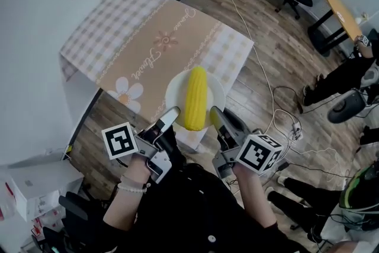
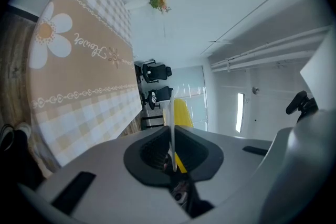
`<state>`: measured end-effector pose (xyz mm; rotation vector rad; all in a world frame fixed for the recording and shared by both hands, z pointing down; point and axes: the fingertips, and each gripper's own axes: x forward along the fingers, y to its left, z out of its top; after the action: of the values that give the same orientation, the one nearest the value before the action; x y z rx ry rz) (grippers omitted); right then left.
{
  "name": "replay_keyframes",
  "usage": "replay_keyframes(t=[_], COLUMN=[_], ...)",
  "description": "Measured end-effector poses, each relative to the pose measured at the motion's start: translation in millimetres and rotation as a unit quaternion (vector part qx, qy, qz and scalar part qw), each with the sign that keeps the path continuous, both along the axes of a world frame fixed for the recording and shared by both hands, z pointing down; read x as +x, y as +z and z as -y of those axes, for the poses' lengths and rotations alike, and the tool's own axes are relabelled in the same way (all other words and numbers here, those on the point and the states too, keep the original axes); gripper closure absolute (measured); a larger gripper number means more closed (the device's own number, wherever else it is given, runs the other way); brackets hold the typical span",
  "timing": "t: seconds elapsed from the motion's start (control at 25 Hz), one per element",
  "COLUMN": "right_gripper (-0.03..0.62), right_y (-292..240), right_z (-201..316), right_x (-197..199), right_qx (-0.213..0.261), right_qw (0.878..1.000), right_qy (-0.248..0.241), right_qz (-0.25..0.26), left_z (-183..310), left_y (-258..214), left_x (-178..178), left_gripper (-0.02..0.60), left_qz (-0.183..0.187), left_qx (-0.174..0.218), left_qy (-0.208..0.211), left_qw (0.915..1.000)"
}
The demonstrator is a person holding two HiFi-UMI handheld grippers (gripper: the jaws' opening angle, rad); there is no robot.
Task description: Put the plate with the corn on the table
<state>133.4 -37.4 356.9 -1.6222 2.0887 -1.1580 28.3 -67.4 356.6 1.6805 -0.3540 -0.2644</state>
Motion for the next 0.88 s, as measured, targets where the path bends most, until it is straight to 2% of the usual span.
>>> replay_keyframes(t=[0.48, 0.88], right_gripper=[0.468, 0.468], right_y=[15.8, 19.1], right_z=[65.1, 70.6], right_x=[-19.1, -19.7], right_qx=[-0.027, -0.026], right_qw=[0.999, 0.999], right_qy=[0.015, 0.025], right_qz=[-0.015, -0.017], left_z=[68.9, 76.6], left_y=[16.7, 16.8], left_x=[-17.7, -17.4], left_gripper=[0.552, 0.553], left_qz=[0.004, 0.013], left_qx=[-0.01, 0.002], left_qy=[0.013, 0.023], left_qw=[0.9999, 0.9997])
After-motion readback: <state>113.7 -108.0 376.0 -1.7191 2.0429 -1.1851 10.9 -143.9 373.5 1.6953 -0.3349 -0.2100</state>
